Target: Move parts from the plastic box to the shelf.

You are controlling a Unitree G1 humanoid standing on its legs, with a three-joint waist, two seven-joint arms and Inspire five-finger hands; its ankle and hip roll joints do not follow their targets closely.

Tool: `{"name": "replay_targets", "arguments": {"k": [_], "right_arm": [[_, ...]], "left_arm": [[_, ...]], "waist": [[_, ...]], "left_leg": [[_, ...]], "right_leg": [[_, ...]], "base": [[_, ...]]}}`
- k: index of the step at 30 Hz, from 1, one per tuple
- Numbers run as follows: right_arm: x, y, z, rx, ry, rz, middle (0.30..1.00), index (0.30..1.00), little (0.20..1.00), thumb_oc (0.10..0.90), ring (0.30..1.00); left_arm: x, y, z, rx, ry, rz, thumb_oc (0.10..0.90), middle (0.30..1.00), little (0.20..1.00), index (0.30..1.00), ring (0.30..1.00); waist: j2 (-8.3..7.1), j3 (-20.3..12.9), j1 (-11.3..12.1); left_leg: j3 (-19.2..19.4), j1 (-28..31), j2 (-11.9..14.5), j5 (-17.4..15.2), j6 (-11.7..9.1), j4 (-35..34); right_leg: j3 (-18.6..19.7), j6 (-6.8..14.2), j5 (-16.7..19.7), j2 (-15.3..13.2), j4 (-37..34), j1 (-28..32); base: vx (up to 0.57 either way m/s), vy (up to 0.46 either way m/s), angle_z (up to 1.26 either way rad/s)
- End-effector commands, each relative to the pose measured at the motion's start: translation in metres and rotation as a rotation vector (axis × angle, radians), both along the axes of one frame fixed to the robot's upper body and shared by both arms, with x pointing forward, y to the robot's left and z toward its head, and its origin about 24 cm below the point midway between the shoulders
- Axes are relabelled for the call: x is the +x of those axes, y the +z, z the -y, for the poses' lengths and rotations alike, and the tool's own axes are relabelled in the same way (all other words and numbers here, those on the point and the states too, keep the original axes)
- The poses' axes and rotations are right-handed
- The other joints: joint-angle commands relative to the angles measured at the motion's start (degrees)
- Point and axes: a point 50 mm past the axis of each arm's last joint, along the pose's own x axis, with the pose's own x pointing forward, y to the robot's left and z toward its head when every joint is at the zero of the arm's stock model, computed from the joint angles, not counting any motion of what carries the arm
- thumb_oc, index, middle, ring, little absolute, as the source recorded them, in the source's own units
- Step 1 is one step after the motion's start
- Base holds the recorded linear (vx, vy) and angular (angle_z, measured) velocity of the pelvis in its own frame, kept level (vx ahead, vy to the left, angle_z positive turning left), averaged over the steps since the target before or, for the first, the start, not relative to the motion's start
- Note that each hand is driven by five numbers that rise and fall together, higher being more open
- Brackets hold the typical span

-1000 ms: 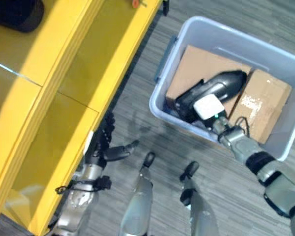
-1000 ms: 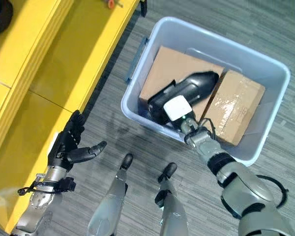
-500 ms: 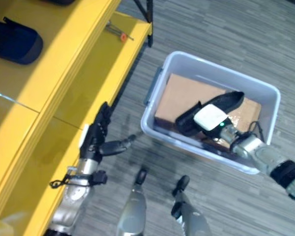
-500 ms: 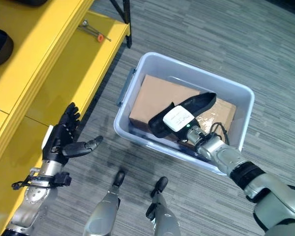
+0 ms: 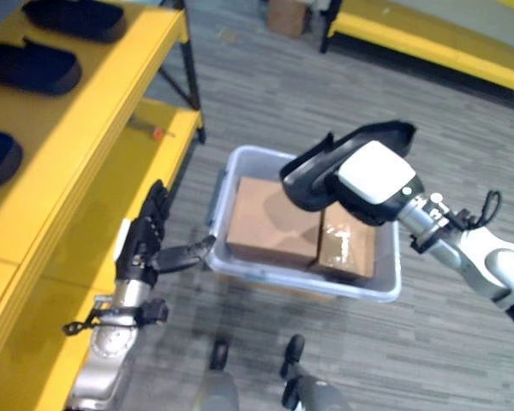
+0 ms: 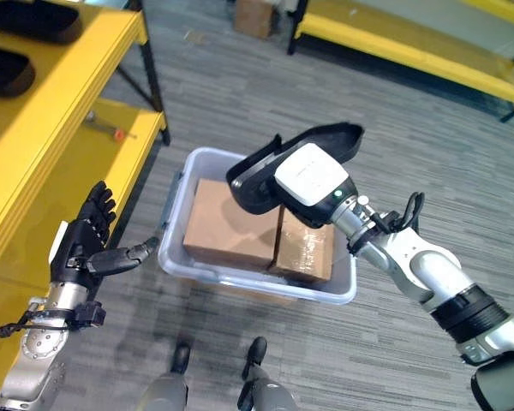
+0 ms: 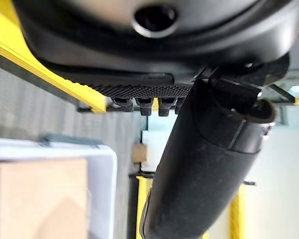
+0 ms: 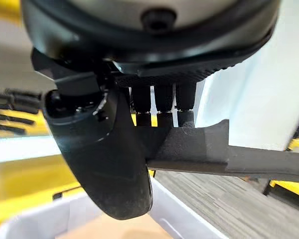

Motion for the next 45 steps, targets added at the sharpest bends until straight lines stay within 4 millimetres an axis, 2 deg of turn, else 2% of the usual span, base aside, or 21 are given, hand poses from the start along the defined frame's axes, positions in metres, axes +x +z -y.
{"name": "replay_targets", "arguments": {"k": [1,8,17,21,29,37,45], "right_arm": [[0.005,0.032,0.002,0.153,0.008,0.078,0.3,0.3,0.3,0.4,0.3],[0.003,0.033,-0.013,0.218,0.08,0.026,0.3,0.3,0.3,0.4,0.3],[-0.001,0.037,-0.027,0.279,0.166,-0.008,0.3,0.3,0.3,0.4,0.3],[-0.002,0.038,-0.032,0.284,0.197,-0.019,0.3,0.3,0.3,0.4,0.3],[-0.005,0.038,-0.046,0.279,0.265,-0.049,0.3,0.3,0.3,0.4,0.3],[-0.005,0.039,-0.058,0.283,0.306,-0.064,0.3,0.3,0.3,0.4,0.3],[-0.004,0.041,-0.067,0.289,0.337,-0.068,0.3,0.3,0.3,0.4,0.3]], "left_arm": [[-0.001,0.014,0.018,0.083,-0.102,0.1,0.9,1.0,1.0,1.0,1.0],[0.003,0.013,0.023,0.143,-0.088,0.111,0.9,1.0,1.0,1.0,1.0],[0.015,0.035,0.034,0.529,-0.043,0.271,0.9,1.0,1.0,1.0,1.0],[0.018,0.045,0.042,0.717,-0.08,0.344,0.9,1.0,1.0,1.0,1.0],[0.03,0.063,0.056,0.99,-0.095,0.511,0.9,1.0,1.0,1.0,1.0],[0.037,0.069,0.067,1.013,-0.103,0.572,0.9,1.0,1.0,1.0,1.0],[0.04,0.064,0.077,1.0,-0.134,0.574,0.9,1.0,1.0,1.0,1.0]], "waist": [[2.83,-10.7,0.0],[3.29,-12.2,-1.2],[2.89,-13.4,-2.7],[2.88,-13.8,-3.3],[2.55,-14.5,-4.5],[2.28,-14.6,-5.1],[1.95,-14.7,-5.5]], "left_leg": [[-1.7,5.4,2.8,1.0,1.0,-8.6],[0.7,6.6,2.5,0.6,1.2,-8.6],[2.7,7.9,2.6,0.4,1.0,-8.6],[3.2,8.4,2.6,0.2,1.0,-8.6],[4.5,9.6,2.9,-0.2,0.8,-8.6],[5.3,10.1,3.0,-0.4,0.8,-8.6],[5.4,10.4,3.1,-0.5,0.9,-8.6]], "right_leg": [[-0.5,7.9,-6.8,-3.3,2.0,4.8],[2.2,8.1,-5.8,-3.1,1.0,4.7],[4.1,8.2,-4.9,-3.1,0.3,4.8],[4.7,8.3,-5.0,-2.9,0.4,5.0],[5.9,8.3,-5.4,-2.5,0.6,5.3],[6.6,8.2,-5.3,-2.4,0.5,5.4],[6.9,8.1,-5.4,-2.3,0.7,5.5]], "base": [[-0.01,0.027,-0.24],[-0.01,0.02,-0.23],[0.0,-0.002,-0.14],[0.01,0.001,-0.06],[0.01,-0.003,-0.09],[0.0,0.004,-0.04],[0.0,0.0,0.0]]}}
